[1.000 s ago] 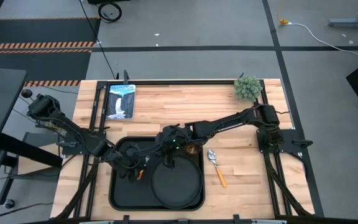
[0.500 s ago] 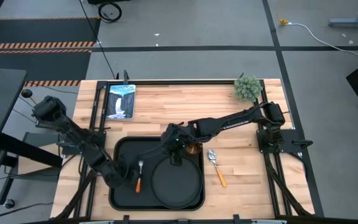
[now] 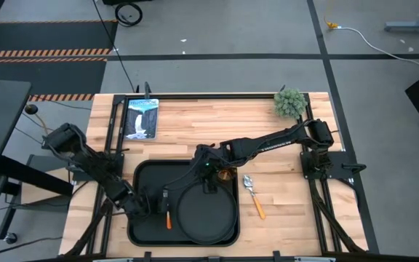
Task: Pick and place plate/cup/fork/spoon on tray
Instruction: Put the orange fork on the black tray to the left of the black tray
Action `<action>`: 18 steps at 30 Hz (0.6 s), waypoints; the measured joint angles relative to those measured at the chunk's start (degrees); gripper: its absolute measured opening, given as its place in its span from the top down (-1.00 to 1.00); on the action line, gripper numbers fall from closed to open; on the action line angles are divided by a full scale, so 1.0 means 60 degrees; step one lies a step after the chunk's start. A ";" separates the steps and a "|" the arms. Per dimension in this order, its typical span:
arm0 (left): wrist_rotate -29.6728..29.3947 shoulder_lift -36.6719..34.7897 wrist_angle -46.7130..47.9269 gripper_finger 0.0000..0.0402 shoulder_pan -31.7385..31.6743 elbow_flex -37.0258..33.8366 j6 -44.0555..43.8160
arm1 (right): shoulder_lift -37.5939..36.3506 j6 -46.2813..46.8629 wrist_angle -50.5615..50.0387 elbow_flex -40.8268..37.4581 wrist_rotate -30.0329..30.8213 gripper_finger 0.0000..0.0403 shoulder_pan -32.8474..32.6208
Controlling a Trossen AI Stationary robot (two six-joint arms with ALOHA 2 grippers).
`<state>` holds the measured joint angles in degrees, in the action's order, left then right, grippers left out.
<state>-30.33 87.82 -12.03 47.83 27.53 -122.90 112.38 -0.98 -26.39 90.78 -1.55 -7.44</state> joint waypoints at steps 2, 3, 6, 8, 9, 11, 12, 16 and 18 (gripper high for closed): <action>0.0052 0.0048 0.0002 0.92 -0.0024 0.0000 -0.0195 | 0.0000 -0.0094 -0.0015 0.0000 -0.0002 0.23 -0.0004; 0.0108 0.0054 0.0011 0.91 -0.0024 0.0000 -0.0206 | 0.0000 -0.0105 -0.0019 0.0000 -0.0004 0.23 -0.0004; 0.0300 0.0054 0.0175 0.85 -0.0024 0.0000 -0.0230 | 0.0000 -0.0111 -0.0022 0.0000 -0.0003 0.23 -0.0007; 0.0410 0.0054 0.0253 0.79 -0.0024 0.0000 -0.0211 | 0.0000 -0.0117 -0.0006 0.0000 -0.0002 0.23 -0.0031; 0.0494 0.0054 0.0257 0.76 -0.0024 0.0000 -0.0174 | 0.0000 -0.0118 0.0014 0.0000 -0.0005 0.23 -0.0045; 0.0608 0.0054 0.0301 0.71 -0.0024 0.0000 0.0003 | 0.0000 -0.0111 0.0029 0.0000 -0.0010 0.23 -0.0086; 0.0608 0.0054 0.0314 0.68 -0.0024 0.0000 0.0085 | -0.0003 -0.0102 0.0029 0.0000 -0.0011 0.23 -0.0105; 0.0673 0.0054 0.0367 0.59 -0.0021 0.0004 0.0557 | -0.0004 -0.0073 0.0029 -0.0004 -0.0010 0.23 -0.0180; 0.0819 0.0049 0.0384 0.54 -0.0024 0.0011 0.1092 | -0.0004 -0.0029 0.0029 -0.0004 -0.0013 0.23 -0.0227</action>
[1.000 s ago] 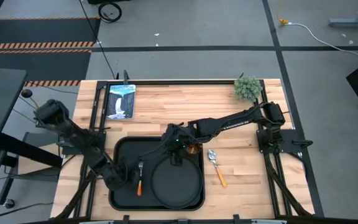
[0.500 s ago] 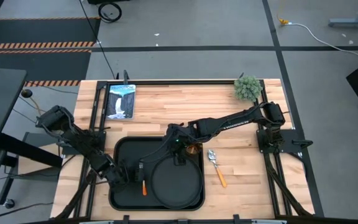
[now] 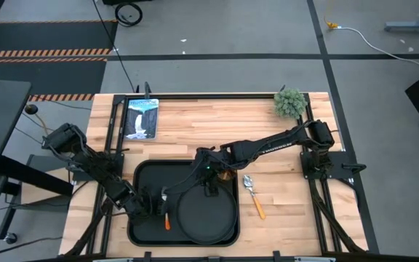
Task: Pick and place plate/cup/fork/spoon on tray
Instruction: Put the orange fork on the black tray to the left of the black tray
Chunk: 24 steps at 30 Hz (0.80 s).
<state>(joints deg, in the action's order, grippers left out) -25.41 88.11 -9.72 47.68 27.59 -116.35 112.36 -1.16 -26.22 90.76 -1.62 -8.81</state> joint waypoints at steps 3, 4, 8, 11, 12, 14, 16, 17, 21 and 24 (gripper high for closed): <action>0.0113 -0.0006 0.0034 0.46 0.0000 0.0007 0.0545 | 0.0000 0.0000 0.0004 0.0000 -0.0008 0.23 -0.0062; 0.0136 -0.0013 0.0089 0.44 0.0000 0.0010 0.0578 | 0.0000 0.0010 0.0006 0.0000 -0.0008 0.23 -0.0077; 0.0321 -0.0026 0.0181 0.34 -0.0001 0.0022 0.0671 | -0.0003 0.0154 0.0139 0.0000 -0.0012 0.23 -0.0142; 0.0517 -0.0035 0.0118 0.30 0.0000 0.0022 0.0834 | -0.0007 0.0158 0.0143 0.0000 -0.0011 0.23 -0.0211; 0.0555 -0.0035 0.0106 0.29 0.0000 0.0022 0.0837 | -0.0007 0.0158 0.0142 0.0000 -0.0012 0.23 -0.0226; 0.0568 -0.0056 0.0110 0.29 0.0002 0.0019 0.0964 | -0.0007 0.0161 0.0146 0.0000 -0.0012 0.23 -0.0235; 0.0582 -0.0085 0.0130 0.29 0.0004 0.0015 0.1171 | -0.0007 0.0218 0.0142 0.0000 -0.0006 0.23 -0.0235; 0.0571 -0.0086 0.0127 0.29 0.0011 0.0013 0.1225 | -0.0007 0.0246 0.0142 0.0000 0.0001 0.23 -0.0232; 0.0499 -0.0079 0.0213 0.28 0.0011 0.0101 0.1547 | -0.0007 0.0263 0.0142 0.0000 0.0004 0.23 -0.0262; 0.0568 -0.0068 0.0307 0.28 -0.0096 0.0275 0.2174 | -0.0007 0.0257 0.0142 0.0000 0.0003 0.23 -0.0283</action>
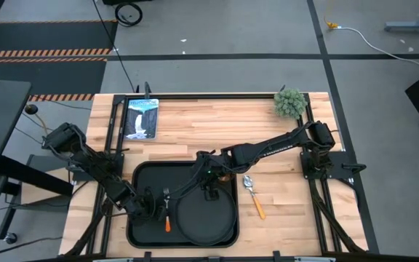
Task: Pick and place plate/cup/fork/spoon on tray
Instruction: Put the orange fork on the black tray to the left of the black tray, then put the yellow spoon to the left of the orange fork on the black tray
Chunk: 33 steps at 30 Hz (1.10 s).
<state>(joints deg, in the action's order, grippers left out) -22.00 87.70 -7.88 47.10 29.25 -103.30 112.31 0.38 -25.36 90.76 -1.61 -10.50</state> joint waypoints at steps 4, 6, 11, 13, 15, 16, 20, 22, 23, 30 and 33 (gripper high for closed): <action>0.0285 -0.0145 0.0243 0.28 -0.0171 0.0125 0.0355 | 0.0000 -0.0001 0.0000 0.0000 0.0004 0.23 0.0000; 0.0280 -0.0336 0.0539 0.28 -0.0192 0.0125 0.0362 | 0.0000 0.0004 -0.0003 0.0000 0.0001 0.23 0.0000; 0.0262 -0.0810 0.1193 0.31 -0.0192 0.0127 0.0388 | 0.0000 0.0007 -0.0007 0.0000 0.0004 0.23 0.0000; 0.0259 -0.1039 0.1298 0.33 -0.0192 0.0129 0.0627 | 0.0000 0.0007 -0.0036 0.0000 0.0000 0.23 0.0000; 0.0259 -0.1275 0.1375 0.36 -0.0195 0.0133 0.0910 | -0.0038 0.0049 -0.0190 -0.0003 0.0005 0.23 0.0000; 0.0253 -0.1430 0.1508 0.37 -0.0199 0.0136 0.1076 | -0.0079 0.0115 -0.0323 -0.0007 0.0013 0.23 0.0000; 0.0258 -0.2166 0.2387 0.41 -0.0297 0.0144 0.1826 | -0.0440 0.0197 -0.0624 -0.0007 0.0343 0.23 0.0022; 0.0288 -0.2581 0.2902 0.42 -0.0418 0.0144 0.2397 | -0.0656 0.0268 -0.0859 -0.0007 0.0792 0.23 0.0097; 0.0328 -0.2751 0.3057 0.42 -0.0483 0.0144 0.2736 | -0.0766 0.0360 -0.1025 -0.0007 0.1027 0.23 0.0151; 0.0976 -0.3798 0.3525 0.42 -0.0994 0.0147 0.5499 | -0.1585 0.2008 -0.3093 -0.0004 0.2134 0.23 0.0752; 0.1101 -0.4237 0.3781 0.42 -0.1203 0.0147 0.6649 | -0.1868 0.3348 -0.4537 -0.0004 0.2901 0.23 0.0901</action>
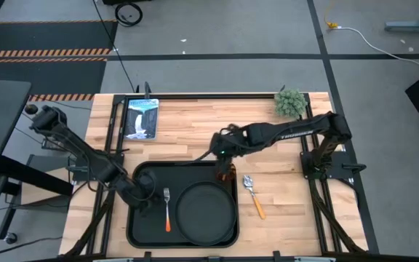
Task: Pick and place plate/cup/fork/spoon on tray
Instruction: Put the yellow spoon to the left of the orange fork on the black tray
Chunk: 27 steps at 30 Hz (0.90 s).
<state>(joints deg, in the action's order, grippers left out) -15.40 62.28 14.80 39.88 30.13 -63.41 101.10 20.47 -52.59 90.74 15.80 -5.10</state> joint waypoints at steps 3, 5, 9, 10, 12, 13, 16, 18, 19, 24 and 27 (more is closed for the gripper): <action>0.0007 -0.0408 0.0311 0.42 -0.0143 0.0000 0.1234 | -0.0022 0.1573 -0.1817 0.0001 0.0429 0.23 0.0062; 0.0003 -0.0621 0.0491 0.42 -0.0225 0.0000 0.1998 | -0.0011 0.2562 -0.2711 -0.0122 0.0378 0.23 0.0057; 0.0001 -0.0917 0.0797 0.42 -0.0407 0.0000 0.3353 | -0.0029 0.4049 -0.3428 -0.0661 -0.0324 0.23 -0.0322; 0.0004 -0.0956 0.0816 0.42 -0.0455 0.0000 0.3661 | -0.0060 0.4370 -0.3439 -0.0801 -0.0559 0.23 -0.0472; 0.0010 -0.1040 0.0932 0.42 -0.0520 0.0000 0.4124 | -0.0063 0.5026 -0.3422 -0.1022 -0.0905 0.23 -0.0836; -0.0003 -0.1045 0.0933 0.42 -0.0536 0.0003 0.4285 | -0.0057 0.5337 -0.3443 -0.1131 -0.0994 0.23 -0.1047; 0.0007 -0.1041 0.1084 0.42 -0.0588 0.0004 0.4939 | -0.0058 0.6446 -0.3307 -0.1408 -0.1181 0.23 -0.1714; 0.0000 -0.1041 0.1118 0.42 -0.0646 0.0004 0.5287 | -0.0055 0.7286 -0.3331 -0.1491 -0.1192 0.23 -0.2171; -0.0014 -0.1041 0.1130 0.42 -0.0686 0.0004 0.5477 | -0.0055 0.7676 -0.3273 -0.1501 -0.1185 0.23 -0.2403; -0.0578 -0.1041 0.1104 0.42 -0.0748 0.0004 0.6436 | -0.0055 0.9761 -0.2540 -0.1774 -0.1087 0.23 -0.3410; -0.1487 -0.1041 0.1018 0.42 -0.0744 0.0004 0.6989 | -0.0055 1.0757 -0.2289 -0.2033 -0.1082 0.23 -0.3830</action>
<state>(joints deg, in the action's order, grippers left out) -24.32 56.03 20.91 35.42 30.15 -21.47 100.77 85.02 -66.32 78.54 9.31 -28.08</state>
